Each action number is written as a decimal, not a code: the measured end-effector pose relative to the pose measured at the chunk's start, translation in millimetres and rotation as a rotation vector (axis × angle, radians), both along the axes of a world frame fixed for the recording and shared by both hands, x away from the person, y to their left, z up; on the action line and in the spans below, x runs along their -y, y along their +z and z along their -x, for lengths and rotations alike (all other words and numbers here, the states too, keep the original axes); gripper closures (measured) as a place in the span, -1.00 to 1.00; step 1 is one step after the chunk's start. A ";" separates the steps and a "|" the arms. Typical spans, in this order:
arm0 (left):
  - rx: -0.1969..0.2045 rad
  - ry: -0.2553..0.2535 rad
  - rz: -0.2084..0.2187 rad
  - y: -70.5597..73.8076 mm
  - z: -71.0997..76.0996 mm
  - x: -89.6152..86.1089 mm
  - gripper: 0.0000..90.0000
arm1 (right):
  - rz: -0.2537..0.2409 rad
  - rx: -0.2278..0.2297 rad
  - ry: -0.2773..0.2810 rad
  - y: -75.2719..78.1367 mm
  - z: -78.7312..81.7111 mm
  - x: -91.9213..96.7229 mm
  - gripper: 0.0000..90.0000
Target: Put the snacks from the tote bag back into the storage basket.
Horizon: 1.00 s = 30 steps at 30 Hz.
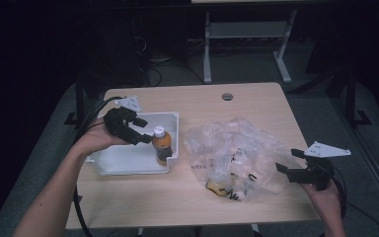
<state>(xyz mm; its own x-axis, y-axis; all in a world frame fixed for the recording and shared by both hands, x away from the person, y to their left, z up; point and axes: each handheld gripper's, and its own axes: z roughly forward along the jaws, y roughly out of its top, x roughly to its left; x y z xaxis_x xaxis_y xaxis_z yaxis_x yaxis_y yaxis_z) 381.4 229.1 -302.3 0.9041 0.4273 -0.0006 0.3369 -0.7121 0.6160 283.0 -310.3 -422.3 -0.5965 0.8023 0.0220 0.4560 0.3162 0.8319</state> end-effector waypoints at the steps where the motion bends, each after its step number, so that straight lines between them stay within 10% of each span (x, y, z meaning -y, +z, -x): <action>1: 0.005 -0.002 -0.002 -0.3 0.4 -1.7 -0.25 | 0.001 0.001 -0.001 0.3 0.1 -0.5 -0.59; 30: -0.013 0.119 0.052 -42.7 26.6 -51.2 -0.27 | 0.009 -0.009 0.016 -0.4 -1.4 -4.0 -0.59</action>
